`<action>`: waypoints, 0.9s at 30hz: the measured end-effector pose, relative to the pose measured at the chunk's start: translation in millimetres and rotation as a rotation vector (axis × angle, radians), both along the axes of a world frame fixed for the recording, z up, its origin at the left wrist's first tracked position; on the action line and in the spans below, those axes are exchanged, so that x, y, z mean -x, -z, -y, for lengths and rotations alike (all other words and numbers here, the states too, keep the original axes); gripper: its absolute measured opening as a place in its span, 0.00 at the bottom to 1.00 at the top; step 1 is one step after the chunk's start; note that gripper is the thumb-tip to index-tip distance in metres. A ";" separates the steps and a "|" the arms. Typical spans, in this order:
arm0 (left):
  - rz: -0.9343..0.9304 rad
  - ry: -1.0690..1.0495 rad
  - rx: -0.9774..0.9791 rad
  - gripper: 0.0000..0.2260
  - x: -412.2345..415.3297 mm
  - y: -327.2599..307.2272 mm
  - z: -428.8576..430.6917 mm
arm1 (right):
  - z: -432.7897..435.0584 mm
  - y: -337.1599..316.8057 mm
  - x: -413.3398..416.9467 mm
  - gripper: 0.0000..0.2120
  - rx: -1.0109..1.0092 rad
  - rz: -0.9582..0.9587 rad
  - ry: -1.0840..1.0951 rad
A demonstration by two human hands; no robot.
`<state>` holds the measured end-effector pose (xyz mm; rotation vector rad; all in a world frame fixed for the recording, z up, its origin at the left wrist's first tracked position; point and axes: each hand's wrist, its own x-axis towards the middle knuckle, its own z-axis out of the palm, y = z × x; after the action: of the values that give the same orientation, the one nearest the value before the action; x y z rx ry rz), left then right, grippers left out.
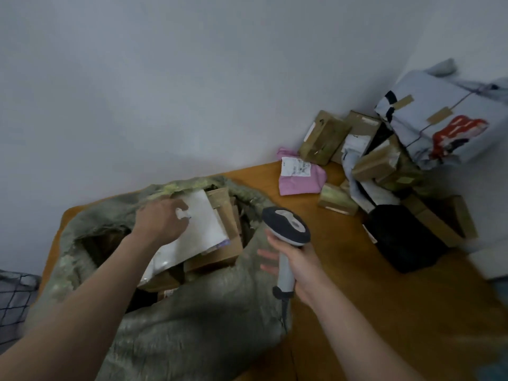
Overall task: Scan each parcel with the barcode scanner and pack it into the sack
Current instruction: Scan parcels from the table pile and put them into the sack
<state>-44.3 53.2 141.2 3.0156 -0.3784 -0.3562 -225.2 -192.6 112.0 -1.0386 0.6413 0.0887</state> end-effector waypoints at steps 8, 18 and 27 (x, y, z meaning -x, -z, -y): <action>-0.136 0.223 0.433 0.19 87.4 -10.0 190.3 | 112.2 14.0 67.0 0.17 0.123 -0.113 0.260; -0.526 0.043 0.664 0.27 158.6 52.9 379.1 | 255.8 44.0 127.5 0.13 0.131 -0.119 0.432; -0.682 -0.225 0.698 0.21 175.8 98.7 453.6 | 313.2 68.4 152.5 0.16 0.018 -0.103 0.317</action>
<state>-220.1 -400.3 42.5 2.0703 -0.0692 -0.9487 -377.8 -505.8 43.6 -0.9427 0.8941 -0.1413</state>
